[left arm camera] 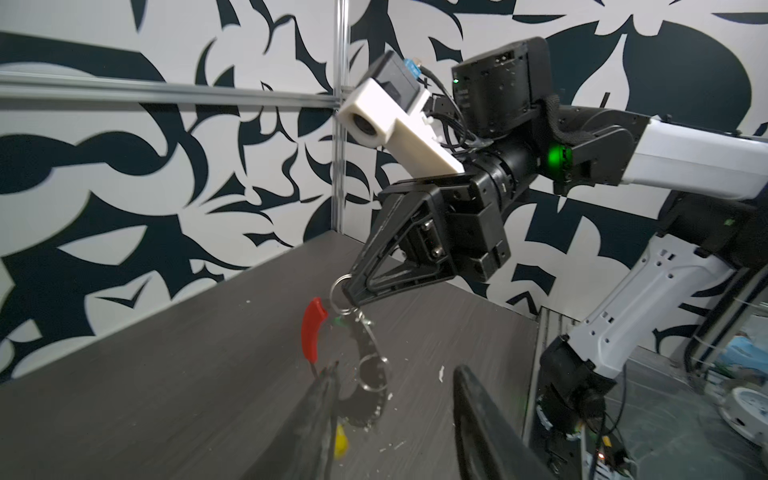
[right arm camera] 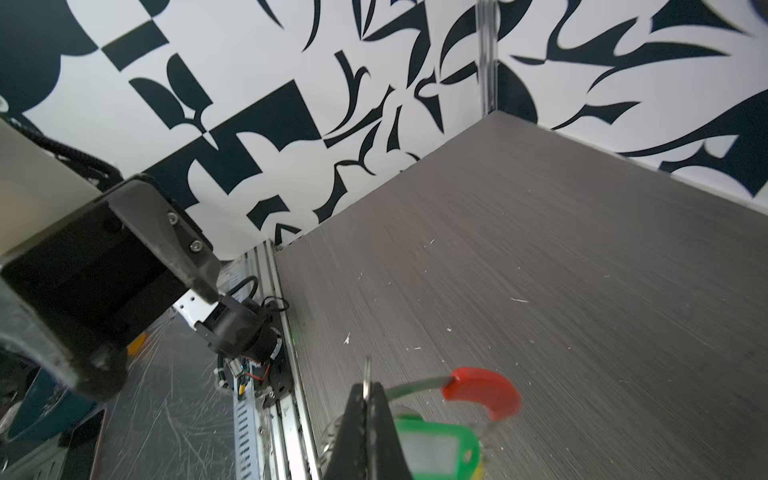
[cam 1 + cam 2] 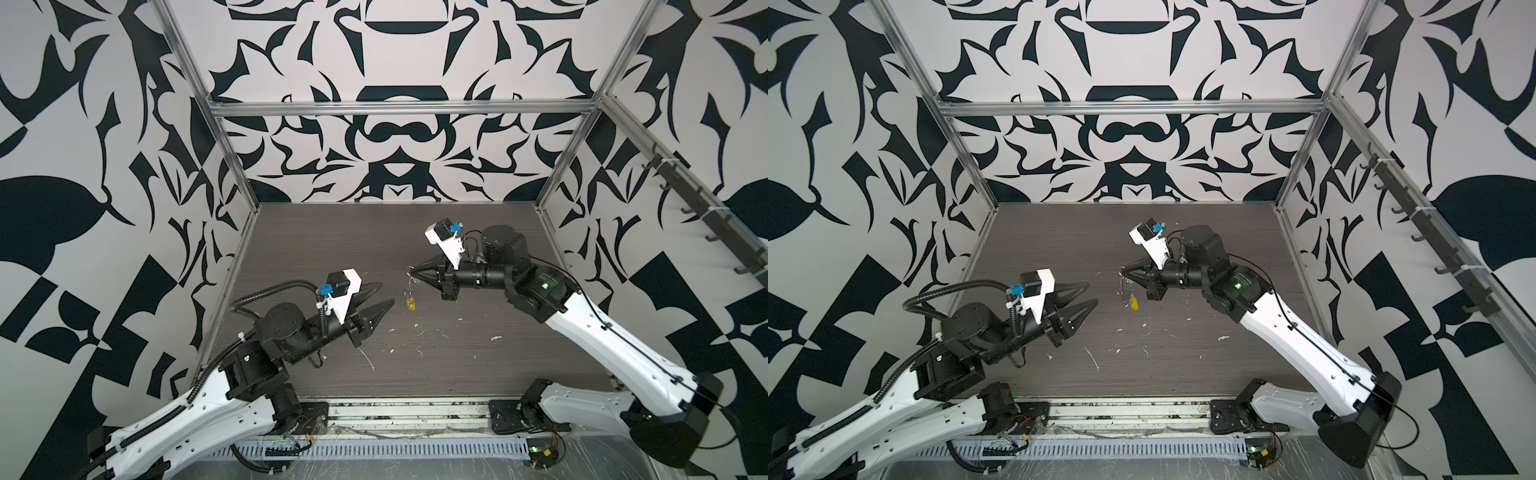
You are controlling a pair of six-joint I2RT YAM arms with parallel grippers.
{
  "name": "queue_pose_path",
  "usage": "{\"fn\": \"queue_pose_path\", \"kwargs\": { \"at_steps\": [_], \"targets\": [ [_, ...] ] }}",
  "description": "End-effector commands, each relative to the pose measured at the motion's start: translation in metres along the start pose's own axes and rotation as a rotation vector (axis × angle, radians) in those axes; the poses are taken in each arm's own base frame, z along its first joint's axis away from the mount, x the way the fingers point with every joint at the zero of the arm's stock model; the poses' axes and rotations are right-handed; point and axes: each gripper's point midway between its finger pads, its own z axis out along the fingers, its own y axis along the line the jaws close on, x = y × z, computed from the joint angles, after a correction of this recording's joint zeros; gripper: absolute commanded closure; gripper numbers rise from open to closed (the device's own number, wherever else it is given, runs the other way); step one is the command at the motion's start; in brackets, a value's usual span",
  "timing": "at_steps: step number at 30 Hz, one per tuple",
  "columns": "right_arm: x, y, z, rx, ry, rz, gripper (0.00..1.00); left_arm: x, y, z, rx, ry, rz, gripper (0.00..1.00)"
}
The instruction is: Remove the keys from the keyring
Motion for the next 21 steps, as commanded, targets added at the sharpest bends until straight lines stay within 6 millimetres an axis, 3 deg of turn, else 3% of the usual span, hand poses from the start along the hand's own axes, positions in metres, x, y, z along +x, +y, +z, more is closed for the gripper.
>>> {"fn": "queue_pose_path", "kwargs": {
  "at_steps": [1, 7, 12, 17, 21],
  "targets": [
    [-0.009, 0.024, -0.011, -0.116, 0.009, -0.063, 1.0, 0.005, 0.003, 0.009, 0.063, 0.056, -0.085, 0.55],
    [0.002, 0.02, -0.006, -0.138, 0.048, -0.047, 1.0, -0.007, 0.033, 0.007, 0.224, -0.027, -0.318, 0.56],
    [0.007, 0.029, -0.005, -0.209, 0.078, -0.045, 1.0, -0.001, 0.033, 0.018, 0.322, 0.019, -0.385, 0.6],
    [0.011, 0.03, -0.003, -0.224, 0.096, -0.036, 1.0, 0.003, 0.029, 0.022, 0.378, 0.056, -0.4, 0.69],
    [0.012, 0.031, -0.003, -0.231, 0.105, -0.039, 1.0, 0.009, 0.025, 0.025, 0.4, 0.093, -0.414, 0.7]
  ]
}}
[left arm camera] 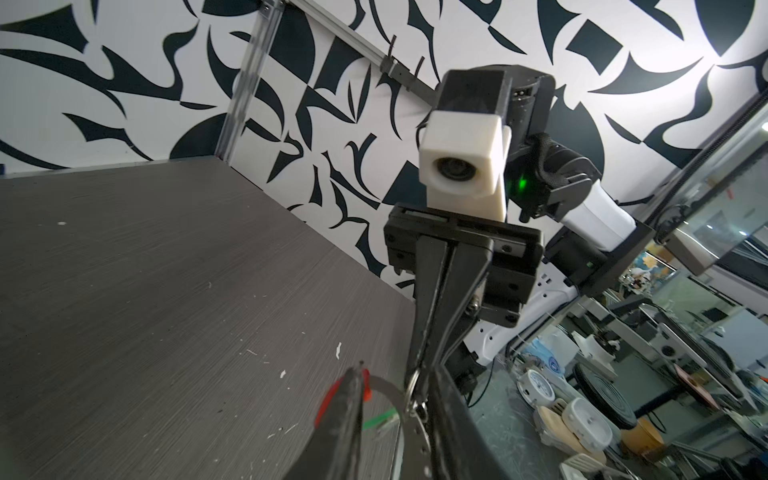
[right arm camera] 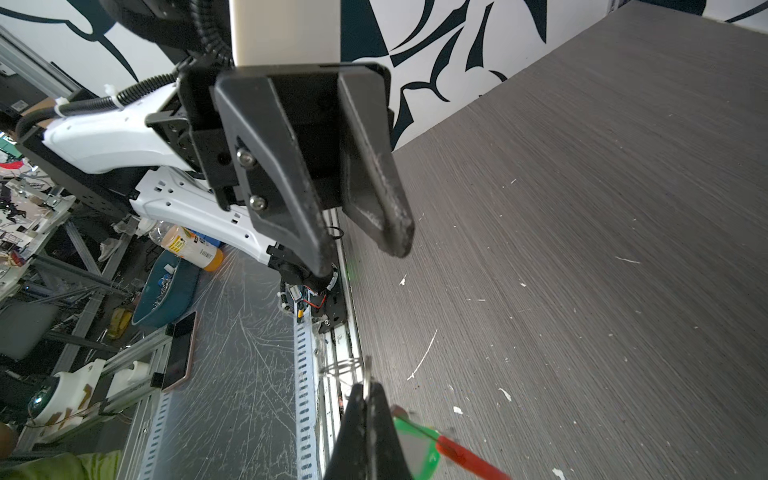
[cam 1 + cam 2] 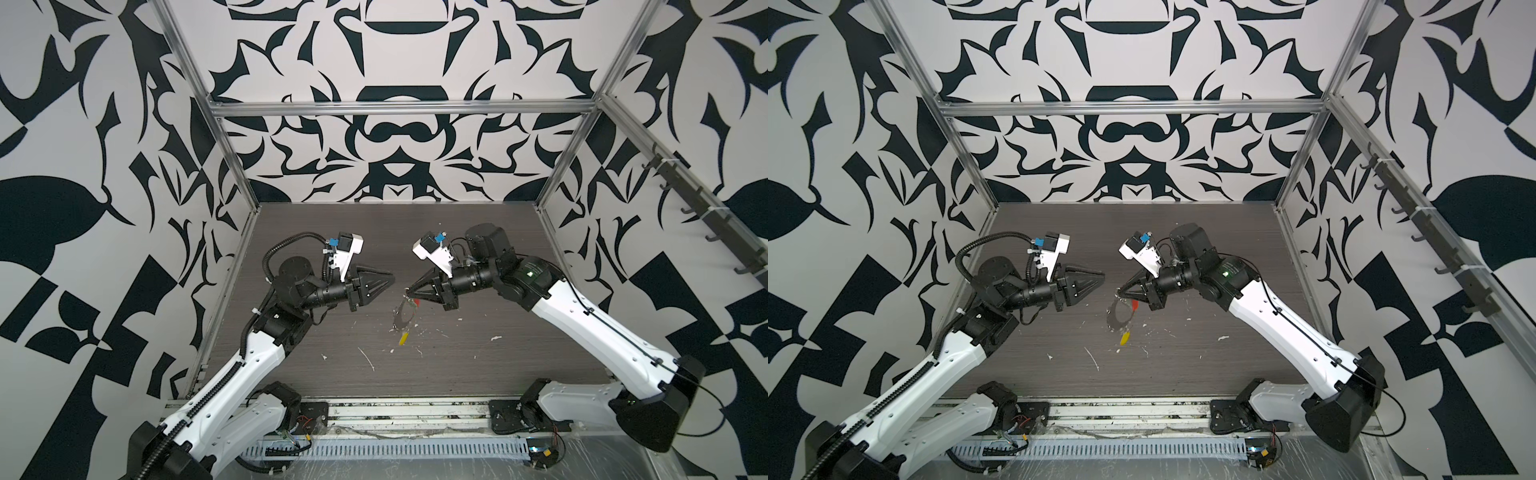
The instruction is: Remove the keys from the keyring
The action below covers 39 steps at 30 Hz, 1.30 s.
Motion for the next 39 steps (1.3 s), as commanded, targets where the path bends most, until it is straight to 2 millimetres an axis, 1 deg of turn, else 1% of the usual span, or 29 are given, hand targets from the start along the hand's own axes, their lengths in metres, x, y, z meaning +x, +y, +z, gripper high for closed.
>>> {"fn": "queue_pose_path", "kwargs": {
  "at_steps": [1, 4, 7, 11, 13, 18, 21, 24, 26, 29, 31, 33, 36, 39],
  "targets": [
    [-0.02, 0.018, -0.011, -0.039, -0.045, -0.077, 1.0, -0.004, -0.019, 0.002, 0.084, 0.027, 0.021, 0.71],
    [-0.022, 0.017, -0.011, -0.033, -0.05, -0.08, 1.0, 0.006, -0.02, 0.009, 0.082, 0.073, 0.026, 0.77],
    [-0.024, 0.019, -0.012, -0.033, -0.055, -0.087, 1.0, 0.015, -0.023, 0.014, 0.077, 0.109, 0.046, 0.77],
    [-0.026, 0.019, -0.012, -0.037, -0.06, -0.085, 1.0, 0.017, -0.024, 0.015, 0.078, 0.117, 0.05, 0.76],
    [-0.025, 0.019, -0.012, -0.036, -0.061, -0.084, 1.0, 0.019, -0.024, 0.015, 0.078, 0.122, 0.049, 0.78],
    [-0.025, 0.019, -0.012, -0.036, -0.065, -0.079, 1.0, 0.022, -0.024, 0.018, 0.065, 0.137, 0.058, 0.79],
    [-0.025, 0.018, -0.011, -0.039, -0.062, -0.073, 1.0, 0.022, -0.025, 0.019, 0.067, 0.137, 0.063, 0.82],
    [-0.023, 0.018, -0.009, -0.049, -0.058, -0.067, 1.0, 0.021, -0.024, 0.018, 0.056, 0.131, 0.067, 0.81],
    [-0.023, 0.018, -0.009, -0.049, -0.059, -0.067, 1.0, 0.018, -0.022, 0.017, 0.031, 0.115, 0.074, 0.75],
    [-0.021, 0.019, -0.011, -0.045, -0.057, -0.07, 1.0, 0.009, -0.025, 0.011, -0.006, 0.07, 0.106, 0.69],
    [-0.019, 0.02, -0.012, -0.044, -0.053, -0.071, 1.0, 0.003, -0.025, 0.006, -0.043, 0.044, 0.139, 0.67],
    [-0.018, 0.021, -0.013, -0.046, -0.054, -0.071, 1.0, 0.003, -0.022, 0.003, -0.075, 0.038, 0.169, 0.65],
    [-0.017, 0.023, -0.013, -0.052, -0.056, -0.072, 1.0, 0.005, -0.02, 0.005, -0.067, 0.046, 0.162, 0.65],
    [-0.02, 0.023, -0.013, -0.05, -0.063, -0.074, 1.0, 0.008, -0.021, 0.013, -0.02, 0.079, 0.119, 0.68]
  ]
}}
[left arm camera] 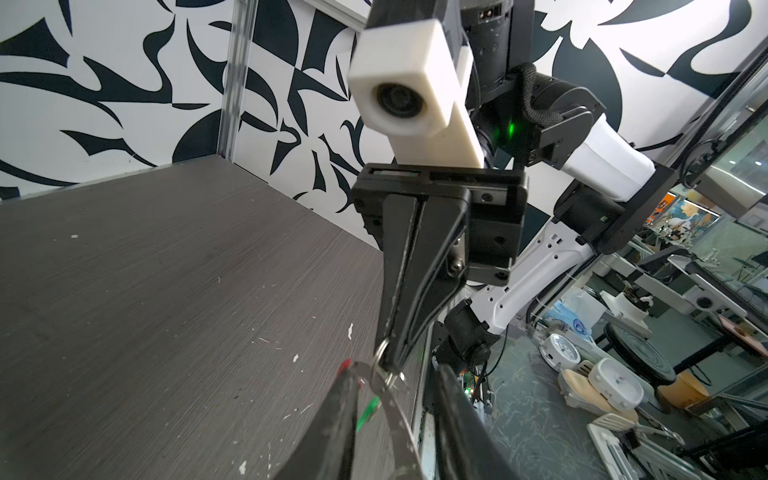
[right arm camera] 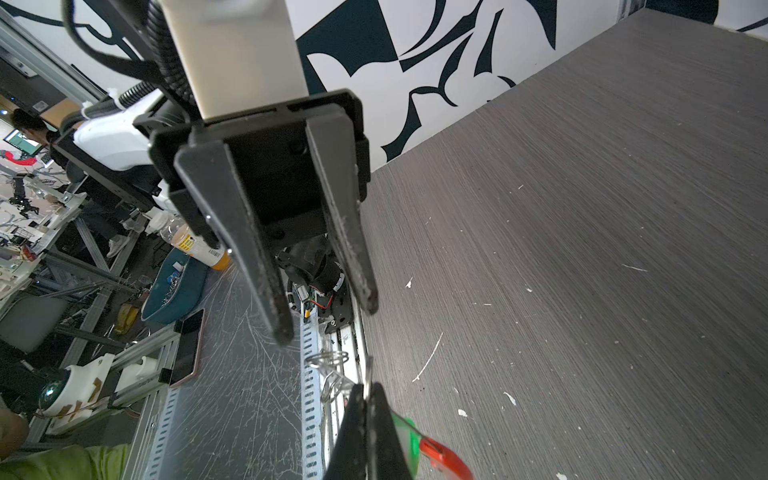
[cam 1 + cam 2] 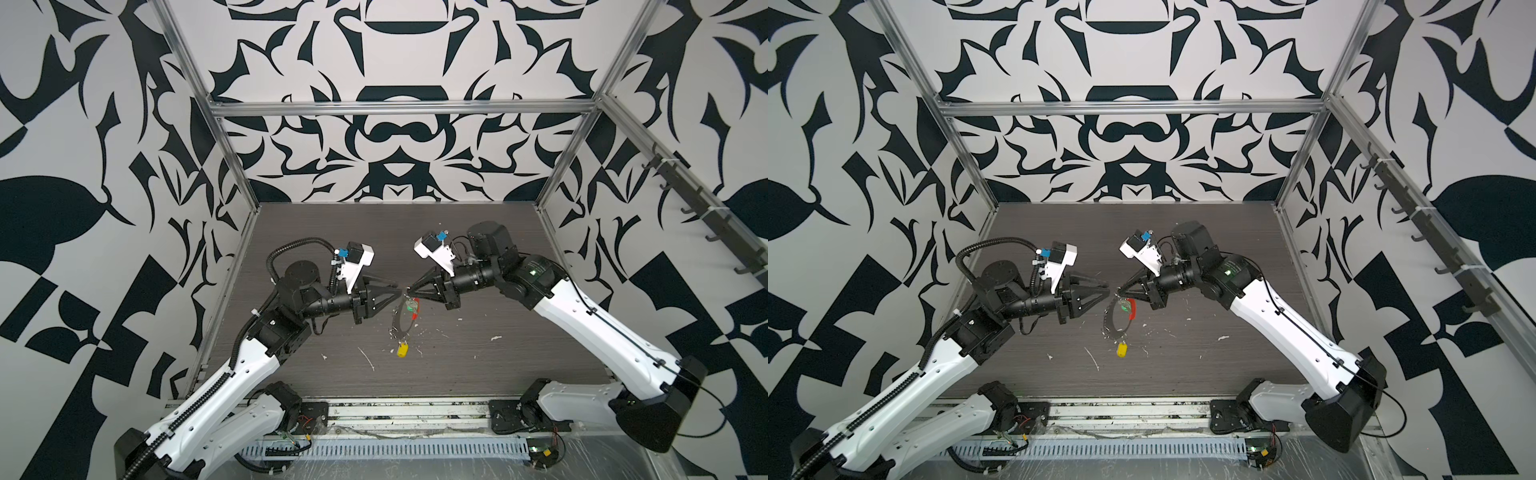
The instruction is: Remove the keys from the keyring
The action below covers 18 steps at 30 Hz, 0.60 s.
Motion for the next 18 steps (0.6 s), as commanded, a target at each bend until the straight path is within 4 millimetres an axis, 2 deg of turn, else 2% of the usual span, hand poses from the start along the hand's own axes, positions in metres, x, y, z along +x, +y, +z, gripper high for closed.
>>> {"fn": "queue_pose_path", "kwargs": {
  "at_steps": [1, 10, 14, 18],
  "targets": [
    [-0.0154, 0.0158, -0.0081, -0.031, -0.053, -0.062, 1.0, -0.0043, -0.0005, 0.006, 0.026, 0.015, -0.017, 0.69],
    [-0.0178, 0.016, -0.0089, -0.027, -0.063, -0.067, 1.0, -0.0018, -0.0012, 0.0083, 0.046, 0.021, -0.02, 0.84],
    [-0.0195, 0.0161, -0.0086, -0.029, -0.068, -0.065, 1.0, -0.0012, -0.0033, 0.0096, 0.06, 0.023, -0.019, 0.85],
    [-0.0209, 0.0161, -0.0089, -0.028, -0.072, -0.067, 1.0, -0.0003, -0.0035, 0.0108, 0.064, 0.026, -0.022, 0.79]
  ]
}}
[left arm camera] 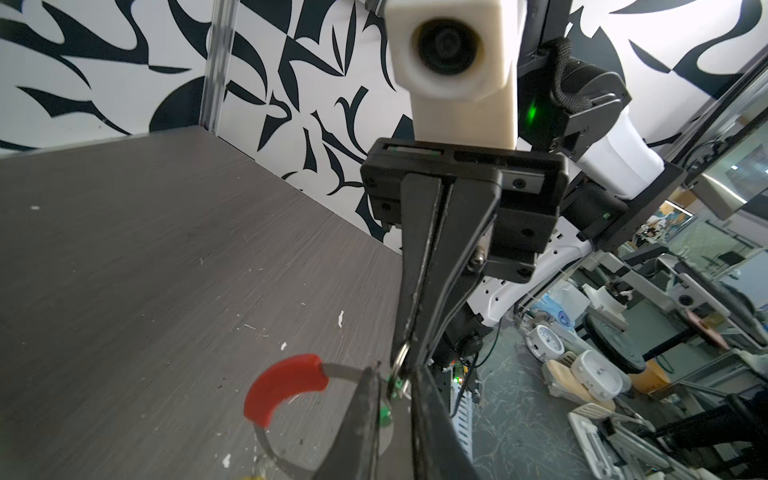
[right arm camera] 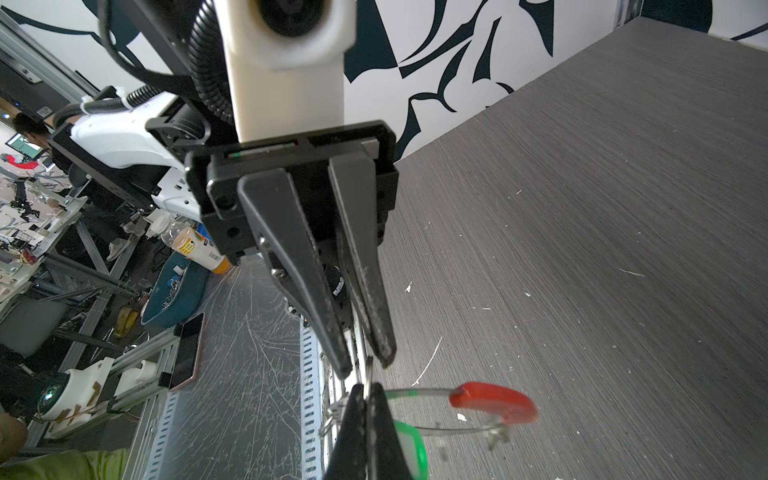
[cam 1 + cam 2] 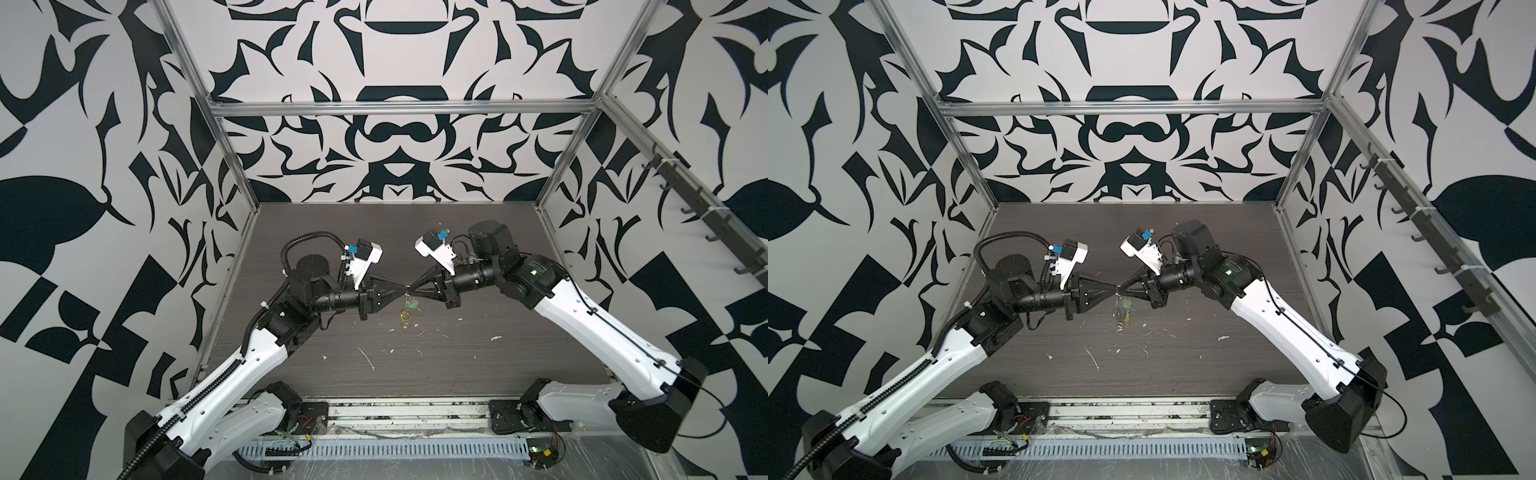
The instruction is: Remove the keys from the keyring
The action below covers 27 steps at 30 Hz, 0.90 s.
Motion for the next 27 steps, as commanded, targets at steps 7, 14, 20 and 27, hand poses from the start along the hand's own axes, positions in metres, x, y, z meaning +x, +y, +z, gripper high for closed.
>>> {"fn": "queue_pose_path", "kwargs": {
  "at_steps": [7, 14, 20, 27],
  "targets": [
    [-0.019, 0.015, -0.007, -0.029, -0.062, -0.057, 1.0, -0.009, -0.01, 0.001, 0.035, -0.018, 0.029, 0.8],
    [-0.019, 0.015, -0.006, -0.03, -0.067, -0.049, 1.0, -0.011, -0.01, 0.003, 0.036, -0.022, 0.029, 0.94],
    [-0.022, 0.016, -0.008, -0.02, -0.091, -0.041, 1.0, -0.016, -0.013, 0.003, 0.016, -0.05, 0.048, 1.0],
    [-0.04, 0.027, -0.032, 0.058, -0.228, -0.094, 0.63, -0.026, -0.01, -0.008, -0.066, -0.119, 0.096, 1.0]
  ]
}}
